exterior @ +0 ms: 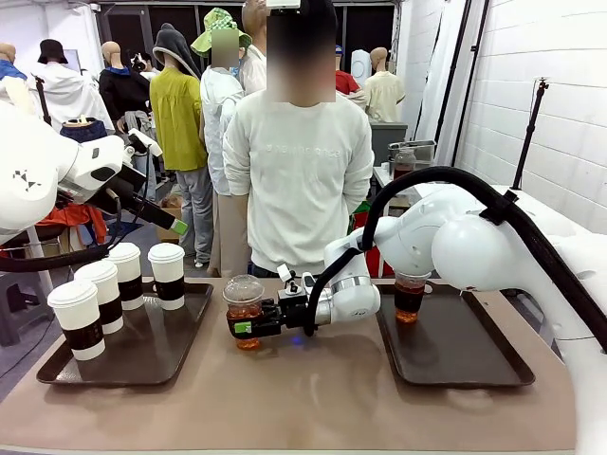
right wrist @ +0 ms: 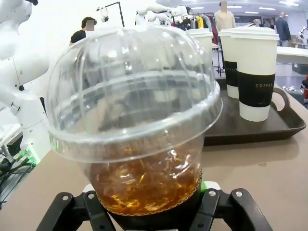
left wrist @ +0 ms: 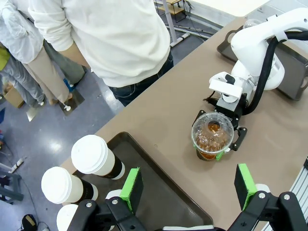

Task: Distribute the coffee onto the tray.
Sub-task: Pick up another iced Americano from the middle of the table and place it on the right Handle tray.

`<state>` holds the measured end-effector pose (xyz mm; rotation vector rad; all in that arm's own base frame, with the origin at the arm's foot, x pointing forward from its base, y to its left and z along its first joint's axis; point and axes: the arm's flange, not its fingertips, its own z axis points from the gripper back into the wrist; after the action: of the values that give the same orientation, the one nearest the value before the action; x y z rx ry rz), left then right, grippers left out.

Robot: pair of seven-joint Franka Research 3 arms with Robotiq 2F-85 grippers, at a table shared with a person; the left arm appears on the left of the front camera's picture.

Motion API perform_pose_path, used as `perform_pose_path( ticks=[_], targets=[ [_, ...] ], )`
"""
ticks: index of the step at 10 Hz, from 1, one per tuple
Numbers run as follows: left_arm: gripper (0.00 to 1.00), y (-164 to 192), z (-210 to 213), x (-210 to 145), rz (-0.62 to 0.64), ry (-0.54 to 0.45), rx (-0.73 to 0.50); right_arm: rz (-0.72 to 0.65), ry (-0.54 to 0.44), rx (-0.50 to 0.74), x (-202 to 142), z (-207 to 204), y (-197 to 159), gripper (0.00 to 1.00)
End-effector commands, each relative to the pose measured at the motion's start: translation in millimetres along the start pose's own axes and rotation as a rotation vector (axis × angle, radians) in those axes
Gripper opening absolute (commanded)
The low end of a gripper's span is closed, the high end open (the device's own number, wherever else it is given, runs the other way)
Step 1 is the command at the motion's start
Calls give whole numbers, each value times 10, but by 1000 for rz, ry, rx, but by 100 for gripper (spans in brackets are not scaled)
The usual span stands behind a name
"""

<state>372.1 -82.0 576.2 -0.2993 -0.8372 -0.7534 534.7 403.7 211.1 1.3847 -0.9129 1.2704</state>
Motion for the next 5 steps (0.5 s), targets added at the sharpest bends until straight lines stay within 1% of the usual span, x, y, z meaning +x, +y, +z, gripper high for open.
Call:
perform_pose_path(
  ticks=[1, 3, 5],
  targets=[
    [100, 16, 0, -14, 6, 0, -9, -16, -27, -6, 256, -3, 74, 65],
    [100, 16, 0, -14, 6, 0, -9, -17, -17, -33, 610, 28, 243, 65],
    [100, 16, 0, -14, 6, 0, -9, -25, -11, -71, 947, 82, 513, 65]
  ],
)
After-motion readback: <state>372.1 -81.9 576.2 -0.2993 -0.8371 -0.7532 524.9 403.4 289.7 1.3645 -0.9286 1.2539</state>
